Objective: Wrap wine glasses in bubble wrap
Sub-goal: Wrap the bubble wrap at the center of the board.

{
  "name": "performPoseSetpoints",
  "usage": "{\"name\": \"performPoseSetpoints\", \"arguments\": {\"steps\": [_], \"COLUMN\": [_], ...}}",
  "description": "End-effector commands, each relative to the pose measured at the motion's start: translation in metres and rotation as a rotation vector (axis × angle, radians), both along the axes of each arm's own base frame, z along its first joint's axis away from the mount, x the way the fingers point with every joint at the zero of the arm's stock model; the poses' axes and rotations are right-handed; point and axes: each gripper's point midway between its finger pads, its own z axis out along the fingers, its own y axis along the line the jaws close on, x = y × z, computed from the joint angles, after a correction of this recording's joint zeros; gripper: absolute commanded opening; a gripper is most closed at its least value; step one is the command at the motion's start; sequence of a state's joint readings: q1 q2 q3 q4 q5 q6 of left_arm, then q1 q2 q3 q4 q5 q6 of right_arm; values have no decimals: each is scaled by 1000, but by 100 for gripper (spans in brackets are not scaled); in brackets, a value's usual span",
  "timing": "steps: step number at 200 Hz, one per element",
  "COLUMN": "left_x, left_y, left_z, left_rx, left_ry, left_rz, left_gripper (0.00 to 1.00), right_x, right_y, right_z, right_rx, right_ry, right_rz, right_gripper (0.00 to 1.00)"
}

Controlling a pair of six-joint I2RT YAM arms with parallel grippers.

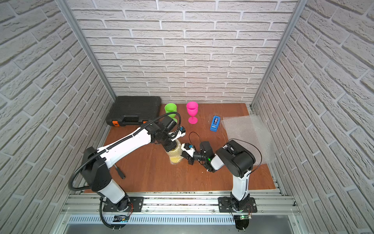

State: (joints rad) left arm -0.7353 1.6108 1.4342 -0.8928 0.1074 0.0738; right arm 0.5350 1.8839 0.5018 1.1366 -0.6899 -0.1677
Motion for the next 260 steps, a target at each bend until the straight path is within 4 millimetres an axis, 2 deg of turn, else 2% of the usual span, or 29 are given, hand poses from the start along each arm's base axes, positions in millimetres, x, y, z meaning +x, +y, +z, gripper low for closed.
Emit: {"name": "performPoseSetpoints", "arguments": {"steps": [1,18,37,46,55,79,106,135,165,182,220,239,260], "left_x": [5,2,0,-3,-7,-16,-18,-11,0,3,6,7,7], "left_y": [10,25,46,59,66,70,69,61,55,57,65,70,70], "left_z": [53,67,70,64,55,31,8,-10,-15,-11,1,2,4], "left_rx": [-88,-115,-121,-100,-85,-40,-36,-42,-70,-69,-52,-22,-10], "left_ry": [-108,-134,-101,-58,7,123,163,197,200,190,150,135,124], "left_rz": [124,248,478,611,718,873,939,938,923,922,907,900,880], "left_gripper": [30,35,39,47,48,50,52,43,16,9,6,6,6], "right_x": [5,6,5,5,6,6,6,7,8,10,8,4,7], "right_y": [-5,-5,-6,-6,-5,-6,-6,-5,-7,-14,-34,-39,-41], "right_z": [-10,-10,-11,-11,-11,-12,-13,-13,-12,-8,24,43,68], "right_rx": [-22,-22,-25,-25,-23,-27,-29,-29,-35,-40,-16,-27,-12], "right_ry": [41,41,42,42,43,44,46,46,44,36,36,75,161], "right_rz": [-38,-39,-39,-42,-42,-43,-44,-43,-55,-92,-142,-157,-203], "right_gripper": [3,3,3,3,3,3,3,3,3,7,36,42,42]}}
